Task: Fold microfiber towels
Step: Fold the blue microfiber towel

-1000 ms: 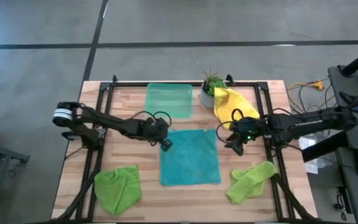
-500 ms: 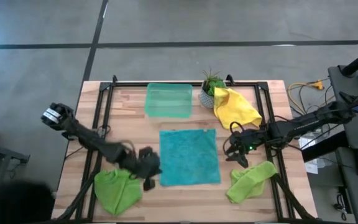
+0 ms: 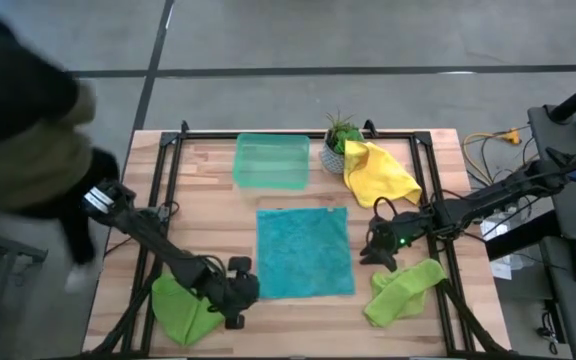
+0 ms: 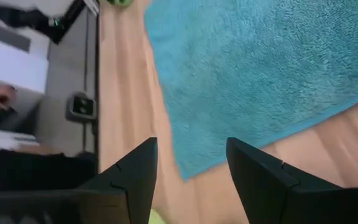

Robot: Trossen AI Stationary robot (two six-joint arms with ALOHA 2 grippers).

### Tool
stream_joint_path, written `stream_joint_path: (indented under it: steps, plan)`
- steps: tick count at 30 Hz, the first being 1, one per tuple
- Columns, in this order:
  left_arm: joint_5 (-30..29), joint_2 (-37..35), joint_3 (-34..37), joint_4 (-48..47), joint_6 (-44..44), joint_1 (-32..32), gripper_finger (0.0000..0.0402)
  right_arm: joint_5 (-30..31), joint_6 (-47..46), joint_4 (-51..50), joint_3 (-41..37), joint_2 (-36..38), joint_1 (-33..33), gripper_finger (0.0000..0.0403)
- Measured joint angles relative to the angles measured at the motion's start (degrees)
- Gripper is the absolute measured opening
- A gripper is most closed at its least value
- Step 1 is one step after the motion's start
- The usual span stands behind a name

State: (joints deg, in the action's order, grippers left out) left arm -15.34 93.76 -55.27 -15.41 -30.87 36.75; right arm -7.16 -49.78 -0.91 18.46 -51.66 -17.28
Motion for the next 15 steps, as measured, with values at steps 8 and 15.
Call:
stream_joint_path:
  steps: [8,15]
  plan:
    - [0.0,7.1,1.3,0.5,16.1,-0.9,0.0170,5.5,-4.3,0.2,4.6,0.0,-2.6,0.0187]
    - [-2.3,10.2,0.1,3.8,19.3,-1.4,0.0191,11.8,-9.0,-0.2,7.1,-0.8,-6.5,0.0187]
